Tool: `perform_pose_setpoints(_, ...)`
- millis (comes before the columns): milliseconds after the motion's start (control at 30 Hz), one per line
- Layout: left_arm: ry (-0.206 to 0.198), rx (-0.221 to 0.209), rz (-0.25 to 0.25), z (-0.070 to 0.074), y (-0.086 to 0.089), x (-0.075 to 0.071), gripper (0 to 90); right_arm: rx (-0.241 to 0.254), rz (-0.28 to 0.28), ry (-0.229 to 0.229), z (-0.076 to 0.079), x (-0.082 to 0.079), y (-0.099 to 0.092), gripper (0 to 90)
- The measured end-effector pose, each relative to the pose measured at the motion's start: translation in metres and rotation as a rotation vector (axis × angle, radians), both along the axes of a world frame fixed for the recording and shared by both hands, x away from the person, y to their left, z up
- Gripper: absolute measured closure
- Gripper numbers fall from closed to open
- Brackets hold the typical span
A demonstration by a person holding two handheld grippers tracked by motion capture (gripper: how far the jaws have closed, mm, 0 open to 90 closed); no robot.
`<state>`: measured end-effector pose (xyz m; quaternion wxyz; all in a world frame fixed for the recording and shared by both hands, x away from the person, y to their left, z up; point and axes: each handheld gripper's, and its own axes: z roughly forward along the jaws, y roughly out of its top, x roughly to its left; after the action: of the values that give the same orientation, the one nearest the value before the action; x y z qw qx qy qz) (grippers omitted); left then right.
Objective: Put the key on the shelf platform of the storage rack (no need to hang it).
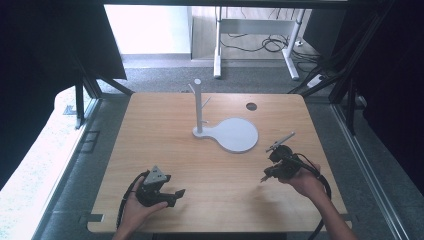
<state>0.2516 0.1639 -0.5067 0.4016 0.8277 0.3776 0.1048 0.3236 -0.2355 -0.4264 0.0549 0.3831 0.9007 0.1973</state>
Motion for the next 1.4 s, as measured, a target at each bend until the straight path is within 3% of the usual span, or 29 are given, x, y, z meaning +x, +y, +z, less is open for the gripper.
perform_pose_setpoints(233,0.002,0.0,0.001,-0.001,0.0,0.0,24.4,-0.007,-0.007,-0.004,0.003,0.006,0.002,90.0)
perform_pose_setpoints(400,0.005,0.001,0.0,-0.001,-0.001,0.0,24.3,0.023,-0.008,-0.002,0.007,0.013,0.002,90.0)
perform_pose_setpoints(1400,0.014,0.008,-0.003,-0.004,-0.001,0.001,24.3,0.011,0.007,-0.018,0.027,0.045,0.026,89.9)
